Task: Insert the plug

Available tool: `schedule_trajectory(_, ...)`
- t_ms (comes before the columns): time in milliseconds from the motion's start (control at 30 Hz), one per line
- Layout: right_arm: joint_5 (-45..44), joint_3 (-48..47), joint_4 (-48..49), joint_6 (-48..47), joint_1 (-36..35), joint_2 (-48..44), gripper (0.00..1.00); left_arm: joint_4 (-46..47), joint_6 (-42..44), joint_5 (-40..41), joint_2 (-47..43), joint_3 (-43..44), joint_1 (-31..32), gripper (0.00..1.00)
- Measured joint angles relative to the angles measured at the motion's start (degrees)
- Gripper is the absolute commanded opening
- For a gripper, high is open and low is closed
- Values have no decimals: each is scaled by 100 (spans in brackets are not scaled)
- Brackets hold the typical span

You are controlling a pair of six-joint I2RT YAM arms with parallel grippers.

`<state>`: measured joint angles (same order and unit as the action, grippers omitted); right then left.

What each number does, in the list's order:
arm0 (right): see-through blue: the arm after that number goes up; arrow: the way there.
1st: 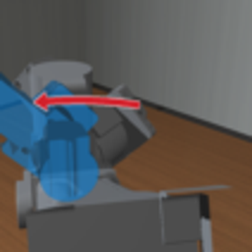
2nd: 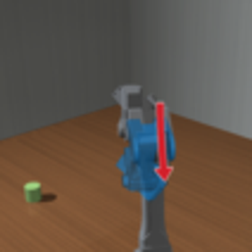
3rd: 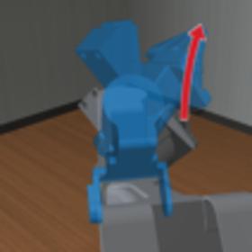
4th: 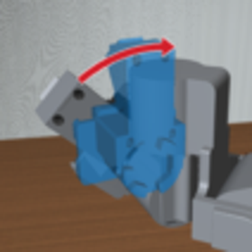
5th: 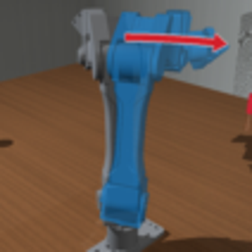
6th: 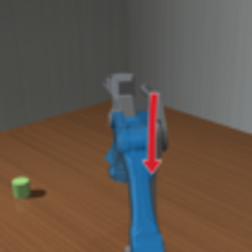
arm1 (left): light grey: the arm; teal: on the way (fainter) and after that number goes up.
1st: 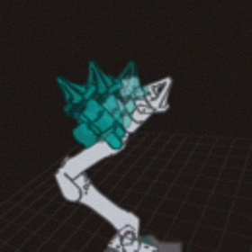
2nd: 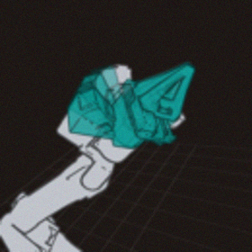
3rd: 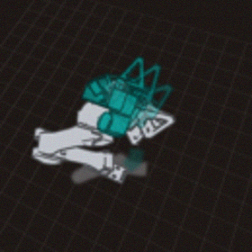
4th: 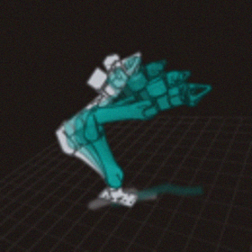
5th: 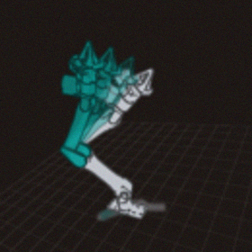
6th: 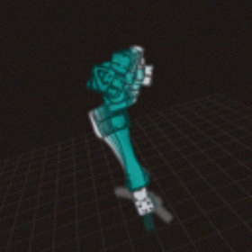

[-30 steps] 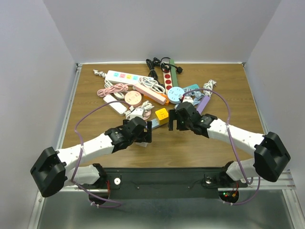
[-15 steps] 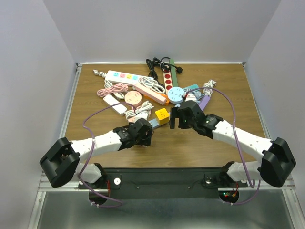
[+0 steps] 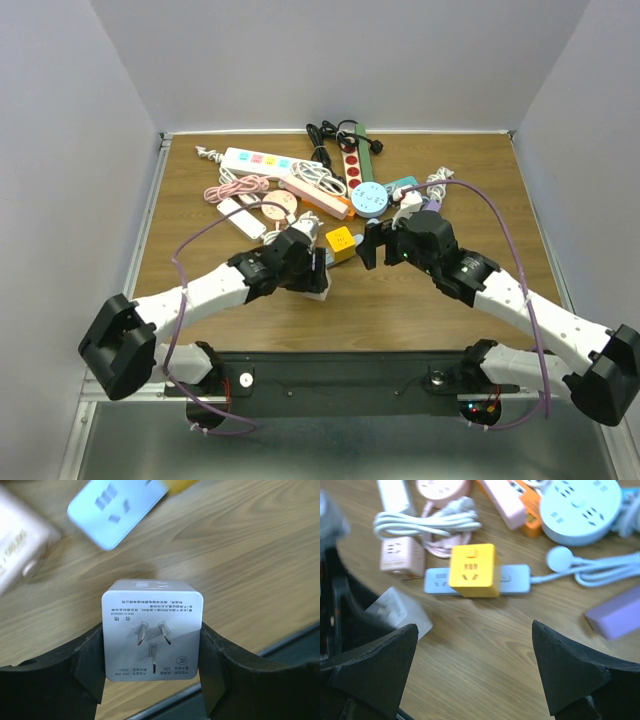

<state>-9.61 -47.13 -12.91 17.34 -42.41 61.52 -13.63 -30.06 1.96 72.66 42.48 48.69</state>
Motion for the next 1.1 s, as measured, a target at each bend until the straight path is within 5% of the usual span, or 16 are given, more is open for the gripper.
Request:
schedule_trajectory(267,1727,72,1014,-774,4,-170,100,619,-505,-1574,-662,450,-1132,0)
schedule_trajectory(533,2826,103,1755,-1045,4,129,98,1478,-1447,-2959,-796,179,-1556,0)
schedule_trajectory(1100,3567,470,2159,-1154,4,68,98,3174,-3117,-4454,-1106,-433,-2184,0)
